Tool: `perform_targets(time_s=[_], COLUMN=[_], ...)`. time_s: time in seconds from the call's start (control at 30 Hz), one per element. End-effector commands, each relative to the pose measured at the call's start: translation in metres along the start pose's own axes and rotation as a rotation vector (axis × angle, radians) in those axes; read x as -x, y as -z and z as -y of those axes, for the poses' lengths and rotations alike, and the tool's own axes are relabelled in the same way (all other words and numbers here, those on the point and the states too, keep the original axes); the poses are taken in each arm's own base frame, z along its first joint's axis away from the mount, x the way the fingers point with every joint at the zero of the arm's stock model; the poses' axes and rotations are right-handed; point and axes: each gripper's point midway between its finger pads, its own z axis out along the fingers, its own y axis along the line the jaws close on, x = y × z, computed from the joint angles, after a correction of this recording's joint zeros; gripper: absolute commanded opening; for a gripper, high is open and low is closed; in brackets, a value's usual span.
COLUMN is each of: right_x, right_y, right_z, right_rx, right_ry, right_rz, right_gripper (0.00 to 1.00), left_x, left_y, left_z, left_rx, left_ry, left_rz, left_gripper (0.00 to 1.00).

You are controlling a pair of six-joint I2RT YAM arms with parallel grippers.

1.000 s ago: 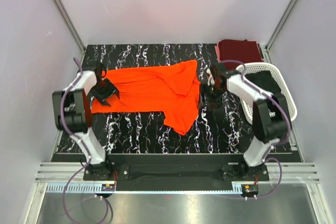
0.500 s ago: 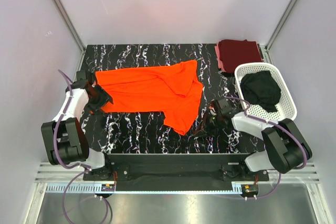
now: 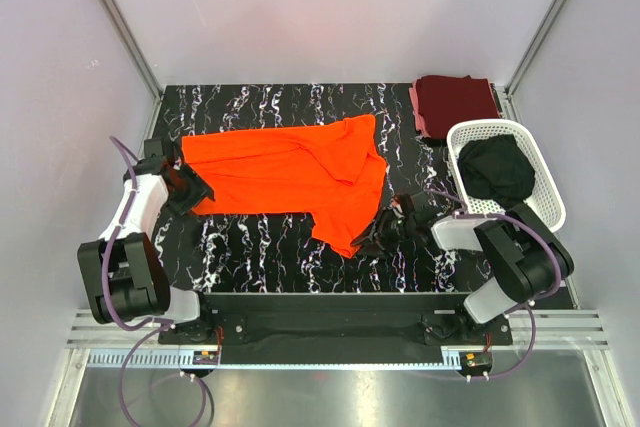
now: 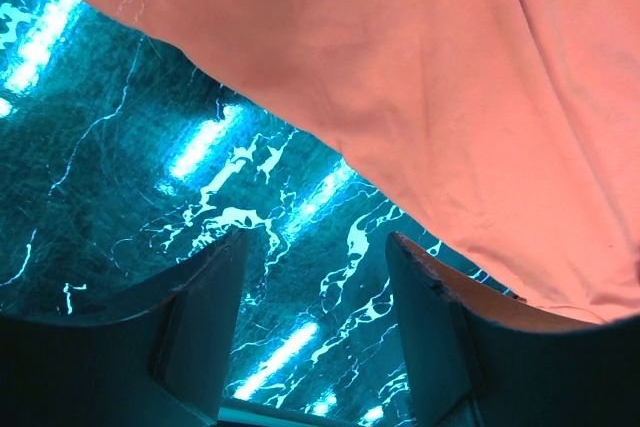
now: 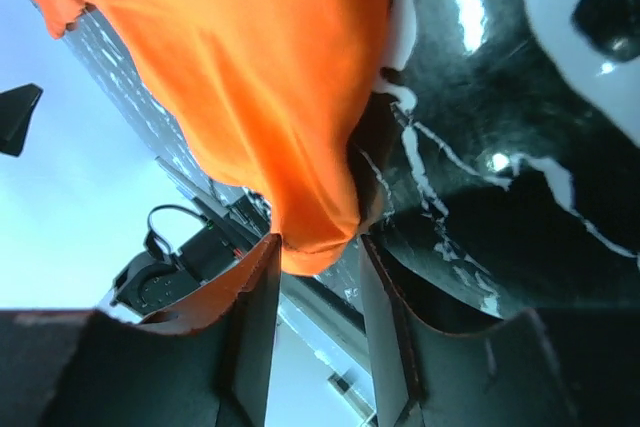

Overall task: Fold and stack the t-shirts
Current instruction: Fold the tshirt

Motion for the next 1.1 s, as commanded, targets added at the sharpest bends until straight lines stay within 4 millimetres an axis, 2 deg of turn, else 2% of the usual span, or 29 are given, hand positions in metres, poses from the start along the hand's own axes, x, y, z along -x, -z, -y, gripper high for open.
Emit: perform_targets(time_s=[0.0,0.07,0.1,0.2,0.27,0.47,0.57,0.63,0.67,1.07], right_x=[-0.004,-0.003,-0.004,-0.004,-0.004,-0.016,-0.017,-0.017,-0.019,-0.012], right_y=[-0.005,-0.003,0.000,0.002,0.009,0.020,0.016,0.013,0.010,-0.015], right_z=[-0.010,-0.006,-0.005,-0.002,-0.007,0.002,0.009,0.007,0.012,0.012], right_rx=[0.030,0.010,0.003,-0.028,-0.022,-0.033,-0.047,-0.033,-0.043,-0.044], right_ry=[-0.006,0.007,0.014,0.049,0.071,0.059,0.050,0.032,0.018,0.019], right_rz=[-0.009,0.014,0.022,0.017,0.037,0.033,0.028,0.013,0.004,-0.015], right_gripper=[0.45,0.48,0.53,0.55,0.55,0.52,0.49,0.42,0.41,0.43], left_x=[0.016,0.017,0.018,0.016,0.016,0.017,0.014,0.014,0.014,0.017], left_y=[0.011,0.010,0.010,0.006,0.006,0.002,0.000,-0.001,0.000,0.003], left_z=[0.007,0.005,0.005,0.003,0.004,0.003,0.004,0.004,0.005,0.004], left_rx=[-0.033,-0.028,-0.028,-0.024,-0.030,-0.030,-0.037,-0.039,-0.040,-0.032], left_ry=[-0.023,-0.023,-0.022,-0.018,-0.012,-0.006,-0.002,0.001,0.000,-0.008], left_rz=[0.059,0.056,0.056,0.045,0.041,0.037,0.029,0.026,0.029,0.033], left_gripper=[0.62,0.63,0.63,0.63,0.63,0.63,0.63,0.62,0.62,0.63])
